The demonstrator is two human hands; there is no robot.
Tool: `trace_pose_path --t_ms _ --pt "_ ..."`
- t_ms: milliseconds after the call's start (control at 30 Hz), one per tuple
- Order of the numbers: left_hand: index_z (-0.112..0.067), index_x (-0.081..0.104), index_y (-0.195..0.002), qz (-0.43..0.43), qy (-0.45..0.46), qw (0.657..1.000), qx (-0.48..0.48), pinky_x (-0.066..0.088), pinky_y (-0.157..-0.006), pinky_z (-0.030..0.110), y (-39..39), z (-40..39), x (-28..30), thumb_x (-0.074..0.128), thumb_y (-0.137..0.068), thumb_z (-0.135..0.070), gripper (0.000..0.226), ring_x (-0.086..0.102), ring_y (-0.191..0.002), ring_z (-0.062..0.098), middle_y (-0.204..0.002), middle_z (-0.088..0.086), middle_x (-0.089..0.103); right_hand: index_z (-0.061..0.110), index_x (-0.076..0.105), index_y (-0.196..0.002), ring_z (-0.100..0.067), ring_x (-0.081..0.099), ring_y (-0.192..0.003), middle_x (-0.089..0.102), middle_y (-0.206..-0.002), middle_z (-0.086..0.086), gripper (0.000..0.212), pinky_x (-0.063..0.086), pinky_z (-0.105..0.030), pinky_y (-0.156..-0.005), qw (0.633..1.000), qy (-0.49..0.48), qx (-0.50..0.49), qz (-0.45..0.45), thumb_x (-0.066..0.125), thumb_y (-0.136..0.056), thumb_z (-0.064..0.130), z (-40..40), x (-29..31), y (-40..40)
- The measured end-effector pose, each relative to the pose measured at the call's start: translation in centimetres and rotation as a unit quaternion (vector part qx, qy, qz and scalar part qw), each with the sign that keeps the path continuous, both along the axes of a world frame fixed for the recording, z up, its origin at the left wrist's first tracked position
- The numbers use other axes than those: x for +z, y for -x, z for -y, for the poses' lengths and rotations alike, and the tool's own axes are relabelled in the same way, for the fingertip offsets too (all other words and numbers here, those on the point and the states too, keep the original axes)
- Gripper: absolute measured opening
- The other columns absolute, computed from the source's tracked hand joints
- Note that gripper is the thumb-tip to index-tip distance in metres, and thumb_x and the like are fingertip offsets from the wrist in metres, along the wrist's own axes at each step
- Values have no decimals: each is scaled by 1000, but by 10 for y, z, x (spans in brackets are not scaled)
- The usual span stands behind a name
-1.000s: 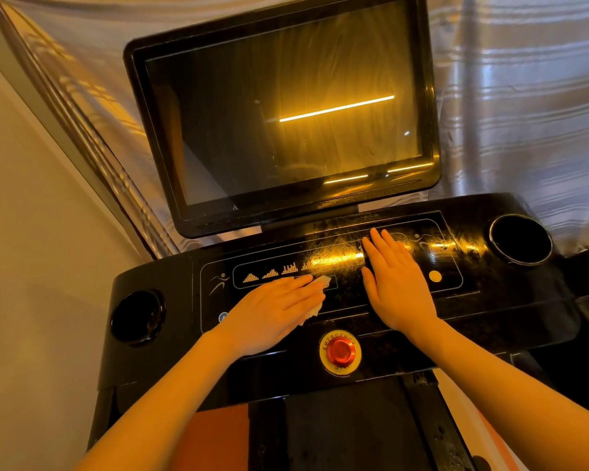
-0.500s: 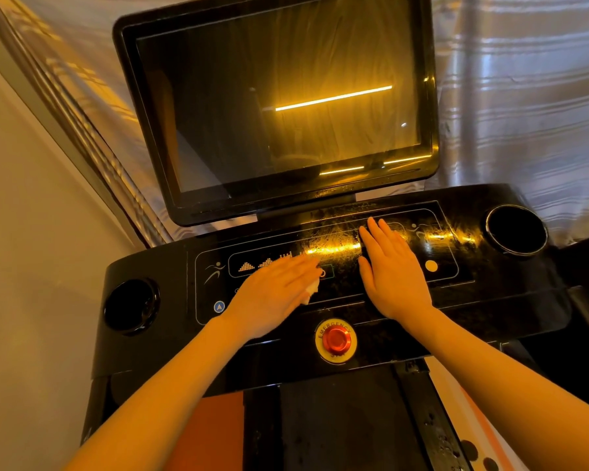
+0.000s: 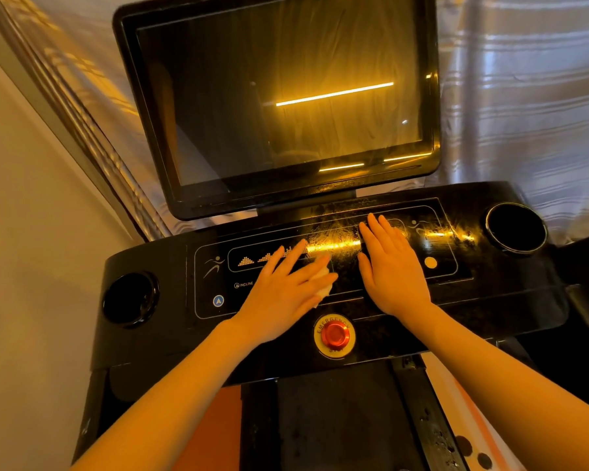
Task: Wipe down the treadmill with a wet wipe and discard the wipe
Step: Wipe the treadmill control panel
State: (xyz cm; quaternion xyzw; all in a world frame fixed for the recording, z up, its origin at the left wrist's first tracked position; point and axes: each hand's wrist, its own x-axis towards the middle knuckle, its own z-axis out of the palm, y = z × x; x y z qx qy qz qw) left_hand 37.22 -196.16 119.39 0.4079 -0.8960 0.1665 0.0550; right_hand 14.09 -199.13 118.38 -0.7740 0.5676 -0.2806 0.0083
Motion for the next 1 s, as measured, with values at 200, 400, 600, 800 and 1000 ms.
trace_pose_path --t_ms 200,400,600,800,1000 --pt "-34 35 -148 35 3 999 -8 15 -116 53 -15 -8 1 39 -98 -43 50 20 -147 33 -158 -4 31 6 35 -150 -31 21 -148 28 -159 -15 53 16 -40 -118 1000 -2 2 1 50 -102 23 1 -1 1" --pt "-26 30 -152 -12 -25 994 110 7 -119 49 13 36 35 40 -103 -35 51 12 -150 29 -162 3 21 7 34 -151 -29 19 -149 26 -160 -13 54 14 -39 -118 1000 -5 4 5 49 -103 25 1 0 1" --pt "-18 6 -156 -2 -49 995 81 -6 -116 29 24 21 29 41 -104 -24 63 0 -151 21 -164 7 1 9 34 -151 -28 18 -150 25 -160 -12 53 14 -39 -119 1000 -9 4 8 48 -103 27 2 -1 0" --pt "-11 8 -156 14 -27 994 107 5 -121 38 34 36 40 50 -100 -21 71 2 -151 27 -164 11 2 7 36 -150 -30 21 -149 28 -159 -14 53 16 -40 -118 1000 -8 2 1 50 -102 25 2 -1 1" --pt "-12 13 -155 -43 -28 988 148 11 -120 39 44 48 41 58 -97 -21 74 5 -151 28 -164 9 7 7 35 -150 -29 20 -149 27 -159 -14 53 15 -39 -118 1000 -6 5 -3 50 -102 25 2 -2 2"
